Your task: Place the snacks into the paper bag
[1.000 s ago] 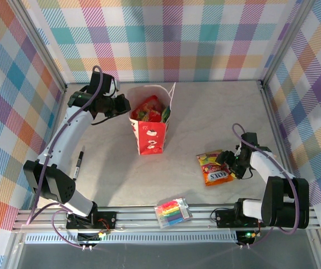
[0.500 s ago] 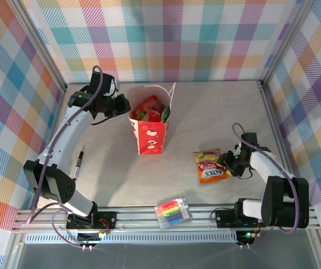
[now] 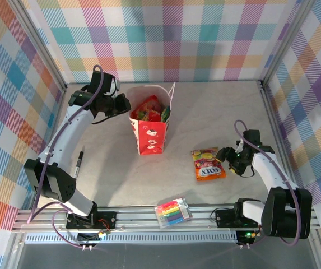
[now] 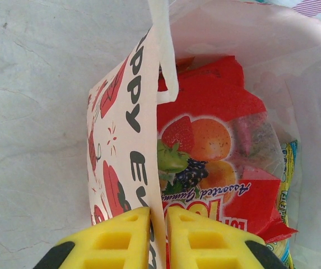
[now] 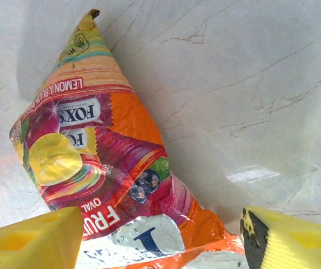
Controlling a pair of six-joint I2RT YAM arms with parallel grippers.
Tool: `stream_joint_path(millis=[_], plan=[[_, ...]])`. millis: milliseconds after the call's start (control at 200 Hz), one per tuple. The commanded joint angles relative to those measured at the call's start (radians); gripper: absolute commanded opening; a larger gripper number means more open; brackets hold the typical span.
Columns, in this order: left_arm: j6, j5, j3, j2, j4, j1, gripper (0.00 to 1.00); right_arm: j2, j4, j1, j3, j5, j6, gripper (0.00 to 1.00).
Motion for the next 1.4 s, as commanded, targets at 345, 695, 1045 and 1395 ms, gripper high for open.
stream_joint_path(millis=[345,695,1045,1395], plan=[[0.014,-0.016,0.04,0.005,-0.056,0.005,0.16,0.076,0.188,-0.003,-0.098,-0.114,-0.026,0.79],[0.013,-0.021,0.041,0.016,-0.067,0.004,0.16,0.065,0.223,0.035,-0.131,-0.2,-0.022,0.72],[0.023,-0.041,0.053,0.006,-0.1,0.004,0.16,0.057,0.225,0.071,-0.095,-0.149,0.042,0.28],[0.041,-0.051,0.04,-0.013,-0.107,0.006,0.16,0.119,0.147,0.073,-0.009,-0.13,0.012,0.0]])
